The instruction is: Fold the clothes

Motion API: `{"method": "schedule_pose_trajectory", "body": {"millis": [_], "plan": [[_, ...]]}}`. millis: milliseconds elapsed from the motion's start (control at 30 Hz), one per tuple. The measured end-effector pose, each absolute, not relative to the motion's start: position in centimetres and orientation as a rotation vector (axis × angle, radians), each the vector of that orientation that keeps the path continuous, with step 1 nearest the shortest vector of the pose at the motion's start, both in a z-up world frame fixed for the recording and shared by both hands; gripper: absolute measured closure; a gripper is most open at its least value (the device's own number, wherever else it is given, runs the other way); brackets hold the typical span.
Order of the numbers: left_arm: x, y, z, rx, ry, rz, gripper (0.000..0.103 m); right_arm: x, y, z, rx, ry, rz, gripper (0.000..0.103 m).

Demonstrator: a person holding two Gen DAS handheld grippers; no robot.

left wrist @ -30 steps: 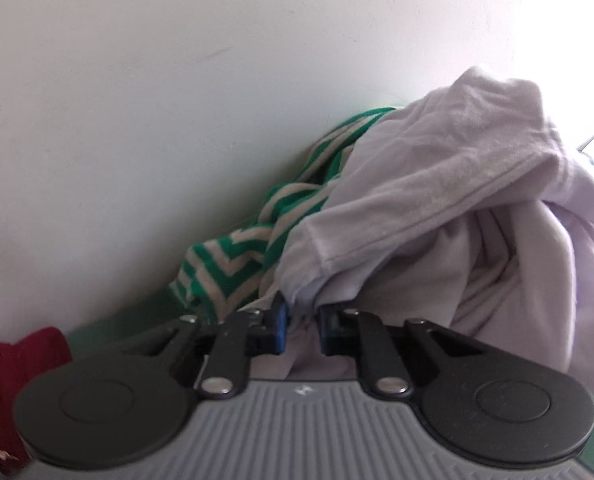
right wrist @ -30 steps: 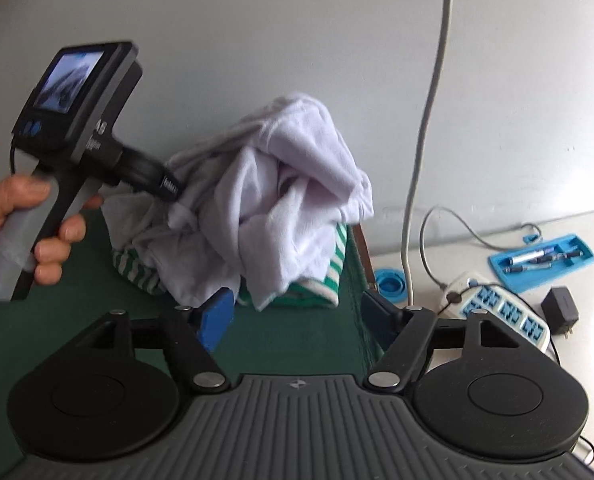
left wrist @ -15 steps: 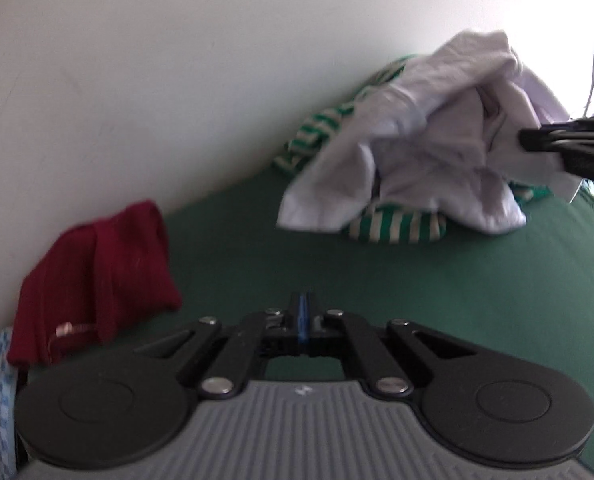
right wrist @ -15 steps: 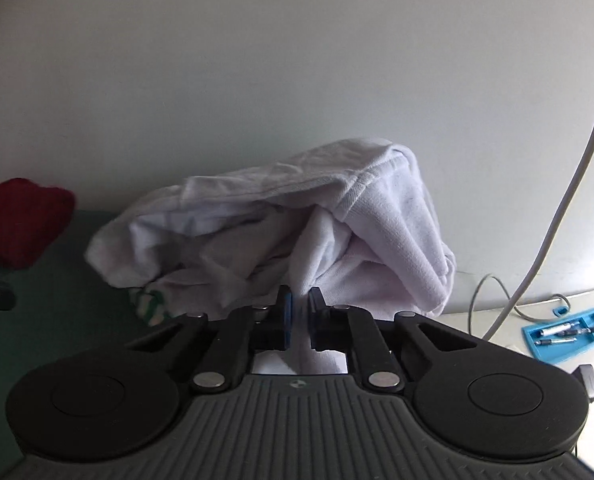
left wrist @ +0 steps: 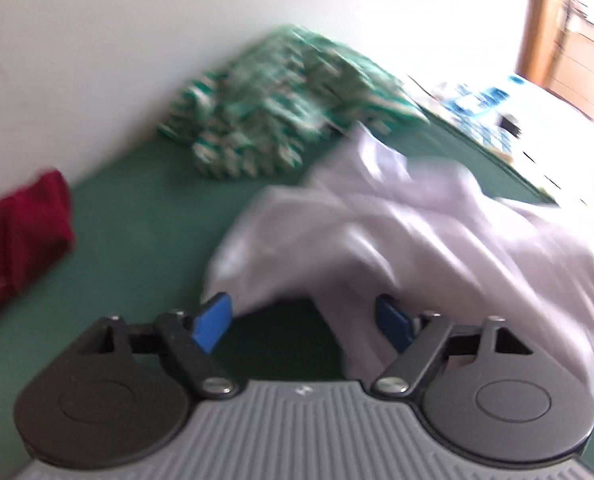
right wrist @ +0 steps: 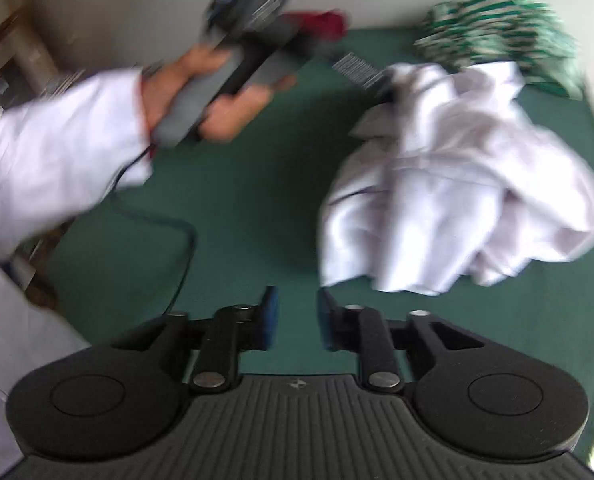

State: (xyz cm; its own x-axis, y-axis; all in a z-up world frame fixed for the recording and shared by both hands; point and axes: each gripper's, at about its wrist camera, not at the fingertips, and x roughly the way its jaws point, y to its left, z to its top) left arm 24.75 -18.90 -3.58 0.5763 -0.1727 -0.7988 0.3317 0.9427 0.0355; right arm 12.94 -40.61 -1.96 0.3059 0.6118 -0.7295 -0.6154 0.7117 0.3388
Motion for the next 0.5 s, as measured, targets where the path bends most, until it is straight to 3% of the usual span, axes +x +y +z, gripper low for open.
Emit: {"method": "schedule_pose_trajectory", "body": {"millis": [67, 133, 233, 267, 300, 333, 367, 433, 467, 500], "plan": [[23.6, -19.6, -3.9, 0.164, 0.936, -0.345, 0.011, 15.0, -41.7, -2.2, 0.086, 0.936, 0.675, 0.04], [23.2, -20.6, -3.6, 0.113, 0.94, -0.387, 0.002, 17.0, -42.7, -2.5, 0.174, 0.906, 0.537, 0.031], [24.3, -22.8, -3.2, 0.061, 0.928, -0.398, 0.001, 19.8, -43.8, -3.2, 0.274, 0.879, 0.34, 0.033], [24.7, -23.5, -3.2, 0.054, 0.927, -0.384, 0.01, 20.5, -43.4, -3.9, 0.26, 0.917, 0.293, 0.037], [25.1, -24.1, -3.3, 0.047, 0.928, -0.371, 0.035, 20.7, -43.8, -4.4, 0.271, 0.948, 0.258, 0.039], [25.3, -24.4, -3.3, 0.047, 0.931, -0.35, 0.051, 20.0, -44.9, -4.7, 0.313, 0.962, 0.248, 0.044], [25.5, -24.6, -3.3, 0.047, 0.936, -0.328, 0.078, 19.5, -45.6, -4.6, 0.354, 0.963, 0.248, 0.045], [25.2, -24.5, -3.0, 0.04, 0.923, -0.29, 0.088, 18.5, -45.4, -3.8, 0.357, 0.943, 0.226, 0.045], [24.3, -23.8, -2.7, 0.031, 0.908, -0.269, 0.099, 17.8, -45.4, -3.3, 0.343, 0.932, 0.216, 0.044], [23.4, -23.1, -2.4, 0.021, 0.893, -0.247, 0.099, 17.0, -45.6, -2.7, 0.323, 0.921, 0.211, 0.044]]}}
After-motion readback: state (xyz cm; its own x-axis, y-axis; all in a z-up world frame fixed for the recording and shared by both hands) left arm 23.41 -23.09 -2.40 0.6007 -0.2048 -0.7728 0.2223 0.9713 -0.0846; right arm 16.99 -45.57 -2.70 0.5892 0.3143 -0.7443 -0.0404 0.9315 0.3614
